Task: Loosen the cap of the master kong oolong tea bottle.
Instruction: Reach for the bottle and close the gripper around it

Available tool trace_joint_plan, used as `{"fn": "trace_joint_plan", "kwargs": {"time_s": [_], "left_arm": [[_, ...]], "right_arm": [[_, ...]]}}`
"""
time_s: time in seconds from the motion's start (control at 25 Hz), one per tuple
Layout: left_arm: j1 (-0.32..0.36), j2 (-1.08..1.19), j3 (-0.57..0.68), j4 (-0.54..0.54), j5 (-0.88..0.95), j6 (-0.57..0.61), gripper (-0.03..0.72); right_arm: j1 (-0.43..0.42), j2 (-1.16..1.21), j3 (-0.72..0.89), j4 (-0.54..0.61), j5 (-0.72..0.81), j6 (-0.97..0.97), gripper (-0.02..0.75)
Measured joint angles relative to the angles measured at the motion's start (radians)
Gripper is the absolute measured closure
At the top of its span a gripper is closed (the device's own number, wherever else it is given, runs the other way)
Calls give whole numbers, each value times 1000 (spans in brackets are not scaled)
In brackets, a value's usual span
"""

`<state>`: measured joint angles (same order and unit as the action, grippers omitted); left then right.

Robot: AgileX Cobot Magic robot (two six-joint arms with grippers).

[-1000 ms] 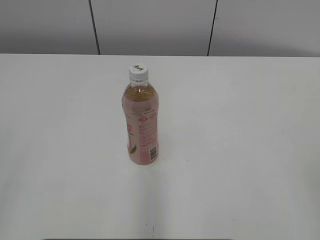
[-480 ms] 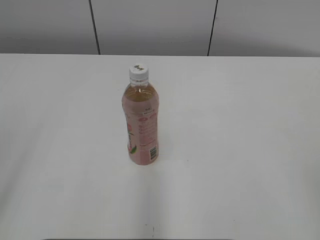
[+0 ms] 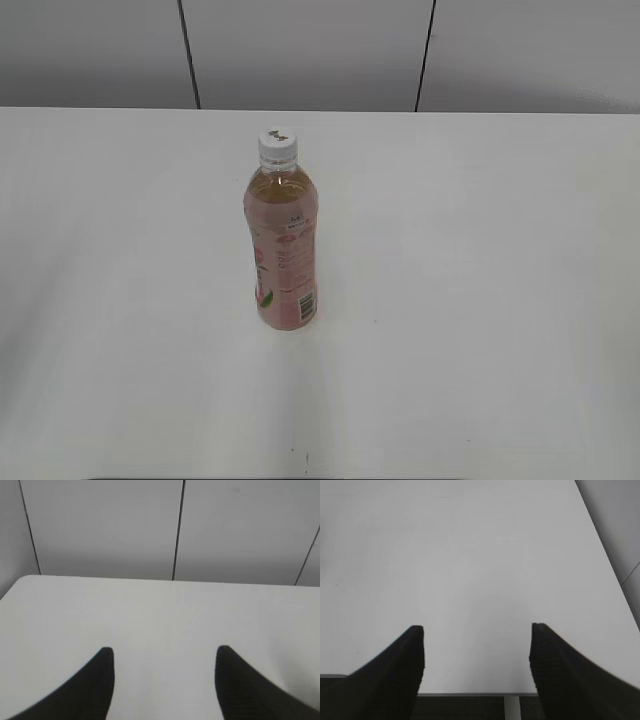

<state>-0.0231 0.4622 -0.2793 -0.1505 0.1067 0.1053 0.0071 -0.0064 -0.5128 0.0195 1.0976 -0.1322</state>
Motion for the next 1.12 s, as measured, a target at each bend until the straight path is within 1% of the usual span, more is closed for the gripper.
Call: {"fn": "trace_joint_plan", "kwargs": {"time_s": [0.12, 0.24, 0.36, 0.52, 0.64, 0.72, 0.8, 0.96, 1.04, 1.12], "left_arm": [[-5, 126, 4, 2, -76, 0, 286], [-41, 256, 4, 16, -170, 0, 286], [-115, 399, 4, 42, -280, 0, 286], [-235, 598, 4, 81, -499, 0, 286], [-298, 713, 4, 109, -629, 0, 284], [-319, 777, 4, 172, -681, -20, 281], [-324, 825, 4, 250, -712, -82, 262], [-325, 917, 4, 434, -878, -263, 167], [-326, 964, 4, 535, -961, -295, 141], [-327, 1014, 4, 584, -1006, -307, 133]], "right_arm": [[0, 0, 0, 0, 0, 0, 235], [0, 0, 0, 0, 0, 0, 235], [0, 0, 0, 0, 0, 0, 235], [0, 0, 0, 0, 0, 0, 235], [0, 0, 0, 0, 0, 0, 235], [0, 0, 0, 0, 0, 0, 235], [0, 0, 0, 0, 0, 0, 235], [0, 0, 0, 0, 0, 11, 235], [0, 0, 0, 0, 0, 23, 235], [0, 0, 0, 0, 0, 30, 235]]}}
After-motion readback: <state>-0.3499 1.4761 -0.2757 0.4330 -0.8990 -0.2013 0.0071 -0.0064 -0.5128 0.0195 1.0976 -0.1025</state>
